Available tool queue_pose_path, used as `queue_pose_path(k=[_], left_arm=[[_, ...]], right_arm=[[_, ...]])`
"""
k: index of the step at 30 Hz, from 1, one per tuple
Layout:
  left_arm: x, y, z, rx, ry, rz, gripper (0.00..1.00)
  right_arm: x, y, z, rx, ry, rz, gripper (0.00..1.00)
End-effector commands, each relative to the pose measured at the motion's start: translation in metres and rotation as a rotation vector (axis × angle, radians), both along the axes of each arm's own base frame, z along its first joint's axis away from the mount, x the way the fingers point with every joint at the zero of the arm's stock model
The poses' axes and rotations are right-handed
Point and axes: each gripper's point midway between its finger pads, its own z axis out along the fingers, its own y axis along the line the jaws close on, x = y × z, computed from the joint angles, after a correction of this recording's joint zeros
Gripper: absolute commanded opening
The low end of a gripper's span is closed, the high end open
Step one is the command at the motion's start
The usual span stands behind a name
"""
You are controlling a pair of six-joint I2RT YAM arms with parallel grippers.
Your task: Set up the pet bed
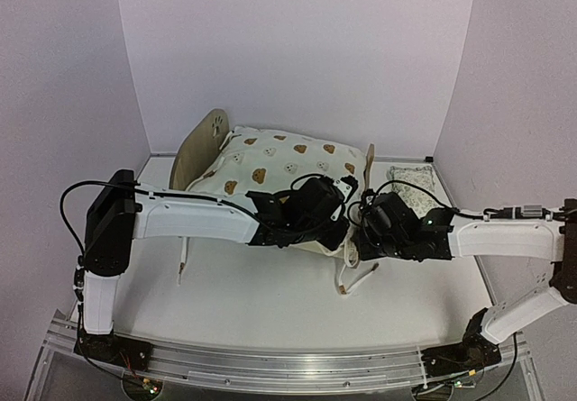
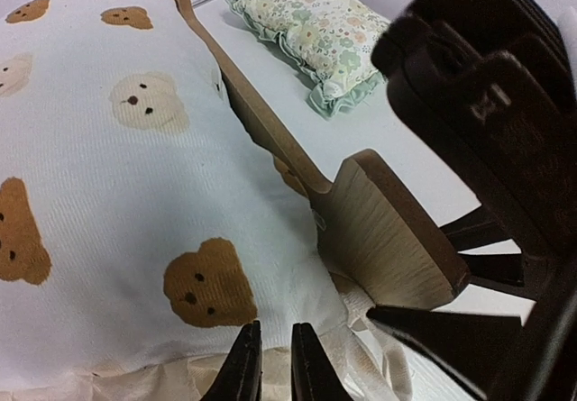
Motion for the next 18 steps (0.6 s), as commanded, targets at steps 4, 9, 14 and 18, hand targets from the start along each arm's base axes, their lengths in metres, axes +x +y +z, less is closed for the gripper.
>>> queue_pose_path(k=[4,9,14,18], left_arm=[[-0.009,0.014,0.024,-0.058,0.012,0.003,0.18],[-0.022,0.026,0.04,-0.106,0.026,-0.024,0.29],[-0.039,0.039,0.049,-0.147,0.047,-0.082,0.42],[-0.055,0.042,0.047,-0.15,0.059,-0.168,0.46]], right_arm=[[0.022,0.016,0.023,0.005,-0.107,-0.026,0.02],[0.022,0.024,0.04,0.013,-0.147,-0.008,0.0],[0.023,0.026,0.055,0.007,-0.172,-0.009,0.0],[0.025,0.023,0.062,-0.008,-0.189,-0.032,0.0]])
